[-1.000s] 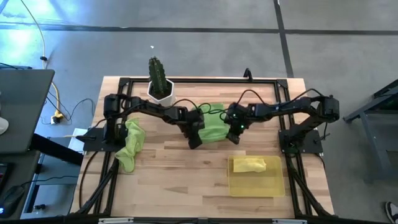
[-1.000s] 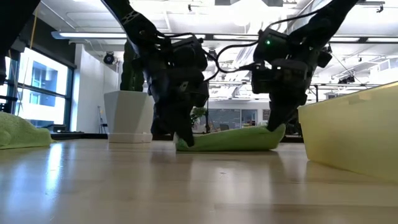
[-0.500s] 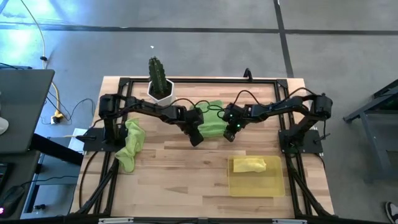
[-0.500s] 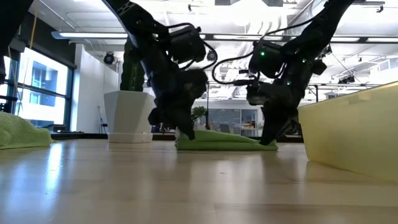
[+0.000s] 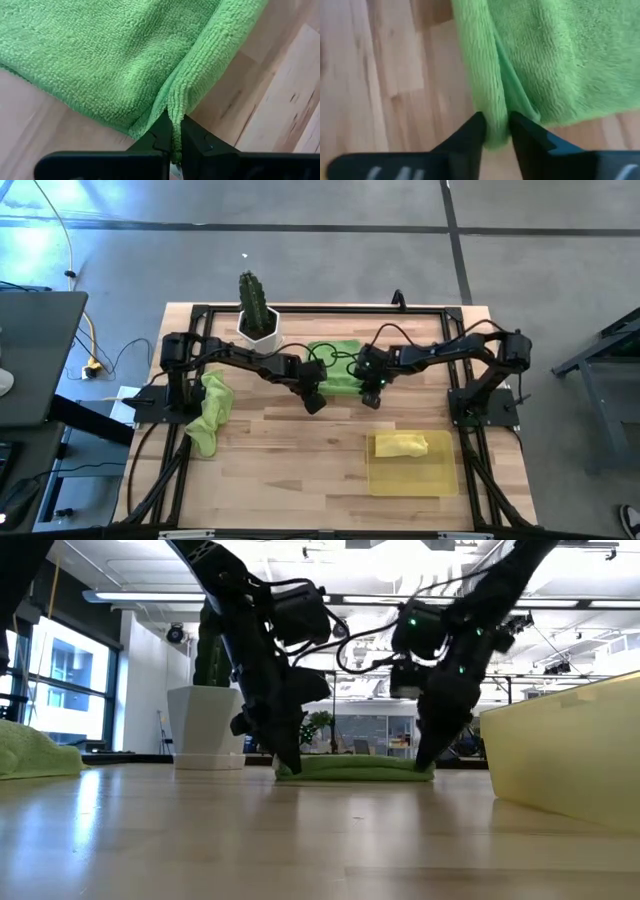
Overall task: Roll microfiber towels into tight, uniform cylinder then place into a basket
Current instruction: Roll the green towel
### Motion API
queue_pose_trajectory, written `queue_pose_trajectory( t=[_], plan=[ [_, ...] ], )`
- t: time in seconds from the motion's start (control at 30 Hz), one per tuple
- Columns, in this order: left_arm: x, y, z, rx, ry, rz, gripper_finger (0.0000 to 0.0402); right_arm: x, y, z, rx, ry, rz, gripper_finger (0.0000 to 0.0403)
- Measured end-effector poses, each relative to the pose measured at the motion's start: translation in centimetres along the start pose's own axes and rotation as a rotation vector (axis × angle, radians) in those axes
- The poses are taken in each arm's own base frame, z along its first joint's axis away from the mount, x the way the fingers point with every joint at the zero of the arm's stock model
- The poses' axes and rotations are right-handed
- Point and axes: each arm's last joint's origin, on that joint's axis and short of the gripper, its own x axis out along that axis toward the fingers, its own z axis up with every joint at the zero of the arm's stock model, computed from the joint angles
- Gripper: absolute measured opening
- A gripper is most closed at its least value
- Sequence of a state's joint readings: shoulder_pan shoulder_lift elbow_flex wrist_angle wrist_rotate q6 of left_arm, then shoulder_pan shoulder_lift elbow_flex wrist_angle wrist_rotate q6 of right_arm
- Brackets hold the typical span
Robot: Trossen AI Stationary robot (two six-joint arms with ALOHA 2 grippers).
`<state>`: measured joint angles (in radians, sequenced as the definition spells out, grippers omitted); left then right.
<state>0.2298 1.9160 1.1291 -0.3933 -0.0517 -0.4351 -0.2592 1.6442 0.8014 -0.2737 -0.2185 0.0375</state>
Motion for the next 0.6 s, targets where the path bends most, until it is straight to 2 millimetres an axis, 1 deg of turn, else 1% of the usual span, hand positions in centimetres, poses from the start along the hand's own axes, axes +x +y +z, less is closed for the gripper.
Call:
queue_pose_trajectory(
  t=[0.13, 0.23, 0.33, 0.4, 0.5, 0.6],
  plan=[
    [0.0, 0.0, 0.0, 0.005, 0.002, -0.001, 0.0007, -2.4, 0.9, 1.4, -0.113, 0.062, 0.005, 0.0132],
    [0.0, 0.1, 0.0, 0.004, 0.004, -0.002, 0.0007, -3.2, 2.4, 1.9, -0.246, 0.042, 0.026, 0.0144],
    [0.0, 0.1, 0.0, 0.005, 0.008, -0.009, 0.0008, -2.9, 4.3, 2.1, -0.404, -0.033, 0.036, 0.0144],
    [0.0, 0.1, 0.0, 0.007, 0.009, -0.008, 0.0008, -2.2, 5.2, 1.5, -0.498, -0.063, 0.011, 0.0140],
    [0.0, 0.2, 0.0, 0.007, 0.009, -0.008, 0.0008, -1.1, 6.1, 0.5, -0.598, -0.104, -0.058, 0.0134],
    [0.1, 0.2, 0.0, 0.007, 0.010, -0.008, 0.0008, -0.4, 6.1, -0.6, -0.627, -0.126, -0.162, 0.0129]
  ],
)
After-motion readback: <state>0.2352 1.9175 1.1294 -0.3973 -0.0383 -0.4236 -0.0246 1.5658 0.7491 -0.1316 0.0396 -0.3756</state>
